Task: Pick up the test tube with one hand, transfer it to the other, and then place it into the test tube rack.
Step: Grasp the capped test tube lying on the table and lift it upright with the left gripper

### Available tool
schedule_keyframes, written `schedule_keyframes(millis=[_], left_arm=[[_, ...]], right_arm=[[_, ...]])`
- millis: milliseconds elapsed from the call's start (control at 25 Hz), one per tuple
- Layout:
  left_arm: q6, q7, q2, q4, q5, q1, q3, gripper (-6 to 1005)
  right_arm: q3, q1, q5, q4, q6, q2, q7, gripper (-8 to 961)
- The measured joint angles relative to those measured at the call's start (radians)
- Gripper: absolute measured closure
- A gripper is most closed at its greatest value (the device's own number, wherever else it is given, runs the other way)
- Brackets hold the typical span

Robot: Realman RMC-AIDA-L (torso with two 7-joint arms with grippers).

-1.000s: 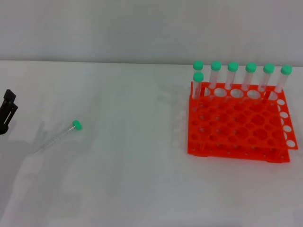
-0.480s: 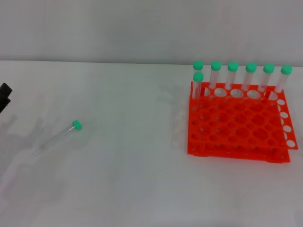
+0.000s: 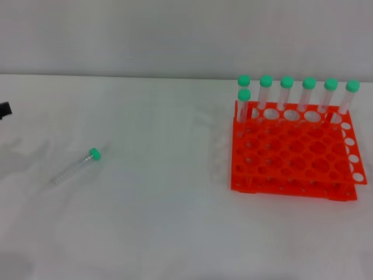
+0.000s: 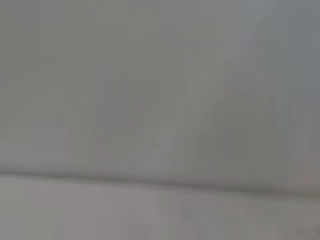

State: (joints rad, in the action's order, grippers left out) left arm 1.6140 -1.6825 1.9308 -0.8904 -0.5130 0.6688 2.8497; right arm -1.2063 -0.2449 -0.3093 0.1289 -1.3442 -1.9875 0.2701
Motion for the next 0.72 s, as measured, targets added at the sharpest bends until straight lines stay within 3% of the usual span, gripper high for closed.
schedule_keyframes(millis=[200, 360, 520, 720], left_arm=[[0.069, -0.053, -0.025, -0.13, 0.311, 0.14, 0.0, 170], [0.092, -0.025, -0.033, -0.154, 0.564, 0.254, 0.0, 170], [0.078, 0.038, -0.023, -0.155, 0.685, 0.313, 0.001, 170], [0.064, 0.136, 0.003, -0.143, 0.733, 0.345, 0.001, 170]], right_arm=[[0.001, -0.002, 0.0, 0.002, 0.004, 0.0, -0.002, 95], [0.001, -0.003, 0.002, 0.003, 0.004, -0.001, -0.002, 95], [0.001, -0.004, 0.004, 0.003, 0.004, -0.004, -0.002, 96], [0.001, -0.005, 0.006, 0.003, 0.004, -0.008, -0.002, 96]])
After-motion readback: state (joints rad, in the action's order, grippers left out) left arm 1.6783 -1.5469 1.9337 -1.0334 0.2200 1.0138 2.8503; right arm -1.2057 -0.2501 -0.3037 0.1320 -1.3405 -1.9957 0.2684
